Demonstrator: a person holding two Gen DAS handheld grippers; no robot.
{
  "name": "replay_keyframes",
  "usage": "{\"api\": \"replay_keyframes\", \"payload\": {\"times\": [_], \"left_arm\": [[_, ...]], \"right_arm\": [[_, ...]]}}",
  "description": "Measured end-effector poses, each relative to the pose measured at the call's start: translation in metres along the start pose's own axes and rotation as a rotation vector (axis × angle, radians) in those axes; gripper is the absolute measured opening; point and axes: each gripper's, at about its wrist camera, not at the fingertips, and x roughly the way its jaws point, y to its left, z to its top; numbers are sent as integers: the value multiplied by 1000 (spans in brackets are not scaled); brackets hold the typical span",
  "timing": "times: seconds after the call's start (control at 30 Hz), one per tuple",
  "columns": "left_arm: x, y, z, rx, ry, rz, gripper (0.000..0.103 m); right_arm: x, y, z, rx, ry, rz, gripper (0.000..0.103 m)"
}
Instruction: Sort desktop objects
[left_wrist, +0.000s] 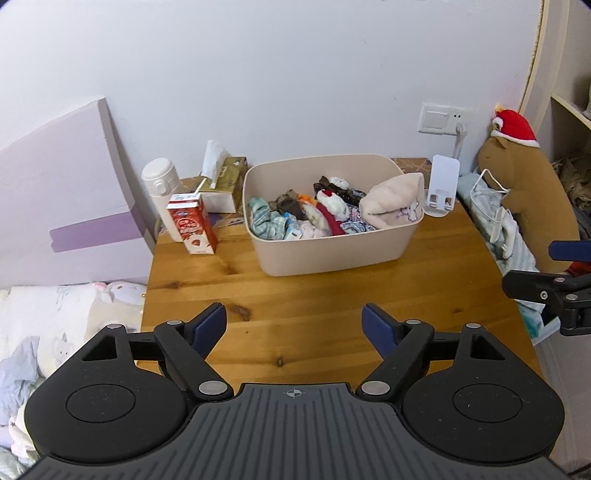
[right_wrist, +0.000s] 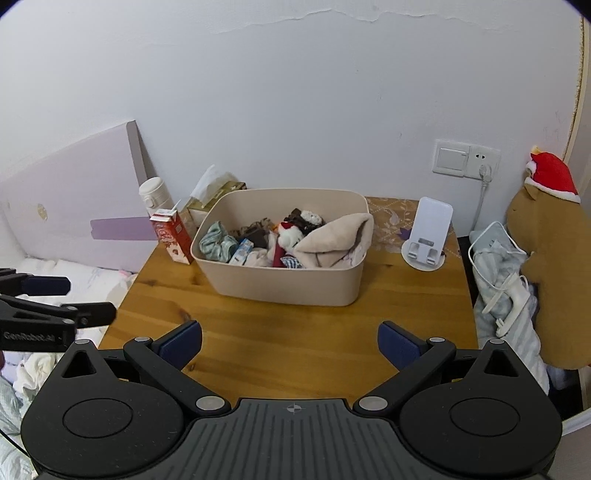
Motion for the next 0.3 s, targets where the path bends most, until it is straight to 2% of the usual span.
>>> {"api": "replay_keyframes", "payload": {"times": [0.3], "left_arm": [[-29, -1, -22, -1, 23, -54, 82]], "right_arm": [[-30, -3, -19, 33, 13, 11, 103]]}}
